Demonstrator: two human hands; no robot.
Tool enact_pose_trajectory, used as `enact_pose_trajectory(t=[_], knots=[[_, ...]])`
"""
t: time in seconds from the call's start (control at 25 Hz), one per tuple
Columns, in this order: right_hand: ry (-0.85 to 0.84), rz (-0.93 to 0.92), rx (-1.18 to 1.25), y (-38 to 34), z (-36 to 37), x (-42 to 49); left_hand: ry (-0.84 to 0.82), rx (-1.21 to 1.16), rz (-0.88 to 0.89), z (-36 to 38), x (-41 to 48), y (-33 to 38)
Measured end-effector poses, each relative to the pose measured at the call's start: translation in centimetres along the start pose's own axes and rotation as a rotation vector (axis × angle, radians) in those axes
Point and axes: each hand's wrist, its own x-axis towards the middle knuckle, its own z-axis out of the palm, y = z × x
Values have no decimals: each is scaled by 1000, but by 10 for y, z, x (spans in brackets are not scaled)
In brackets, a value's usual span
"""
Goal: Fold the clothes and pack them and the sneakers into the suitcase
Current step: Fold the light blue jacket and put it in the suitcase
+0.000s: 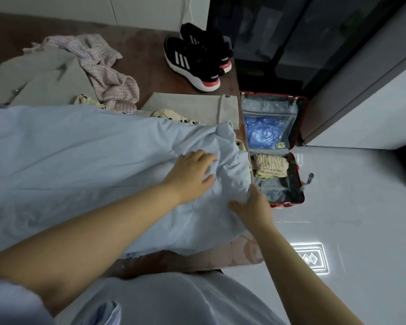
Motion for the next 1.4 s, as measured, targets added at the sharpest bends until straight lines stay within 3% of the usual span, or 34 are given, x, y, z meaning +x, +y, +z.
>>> enact_pose_trajectory(t=[0.08,0.16,0.28,0.4,0.48,0.56,0.68,0.84,0.92,1.04,1.2,1.32,1.4], knots=[[167,-324,-87,-4,10,-20,-140,-296,-182,3,10,23],[169,-613,-239,-12,28,-36,-179,-358,-295,5,21,39],[110,-808,-365,-19,53,-50,-36,-62,-293,8,25,37],[40,-872,-310,-15,63,-53,29,87,-307,11,26,24],[21,-823,-171,-11,62,-51,52,103,-336,14,27,19],[-37,-589,105,-10,57,-52,74,97,-387,16,29,17],[149,-318,216,-9,52,-45,71,89,-397,17,30,14],[-127,40,453,-16,43,-25,44,99,-348,18,35,23],[-172,142,471,-19,40,-19,-26,137,-359,25,43,30],[-17,28,359,-10,38,-11,-126,157,-436,37,57,32],[-94,-239,319,-21,33,-23,-227,167,-495,42,67,35],[-58,-366,335,-30,46,-32,-161,248,-513,23,71,37],[-49,-512,267,-35,50,-42,-79,143,-495,-2,64,26]])
